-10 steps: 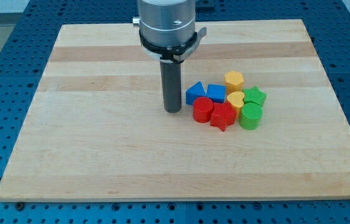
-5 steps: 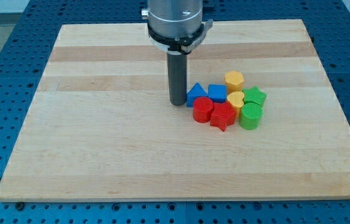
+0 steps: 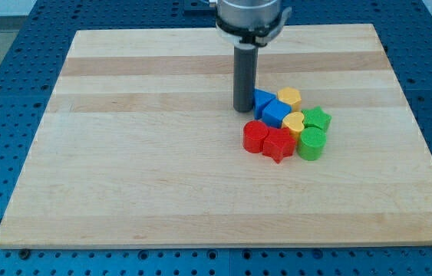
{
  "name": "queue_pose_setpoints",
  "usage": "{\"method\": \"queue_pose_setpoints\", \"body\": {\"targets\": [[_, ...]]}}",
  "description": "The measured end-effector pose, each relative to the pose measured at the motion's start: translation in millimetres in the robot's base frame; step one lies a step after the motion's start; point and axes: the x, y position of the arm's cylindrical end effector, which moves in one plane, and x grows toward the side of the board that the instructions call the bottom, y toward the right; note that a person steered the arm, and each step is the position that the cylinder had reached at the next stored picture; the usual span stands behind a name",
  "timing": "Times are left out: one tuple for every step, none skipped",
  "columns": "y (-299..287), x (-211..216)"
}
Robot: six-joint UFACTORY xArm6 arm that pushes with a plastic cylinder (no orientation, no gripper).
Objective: Keep the blue triangle into the yellow hexagon
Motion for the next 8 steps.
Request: {"method": "queue_pose_setpoints", "body": {"targets": [[7.9,-9.7],[7.9,-11.4],[20.3,-13.0],[33.2,-13.0],[35.5,-13.0],[41.9,-5.7],[48.6,1.0],[48.6,1.2]]}}
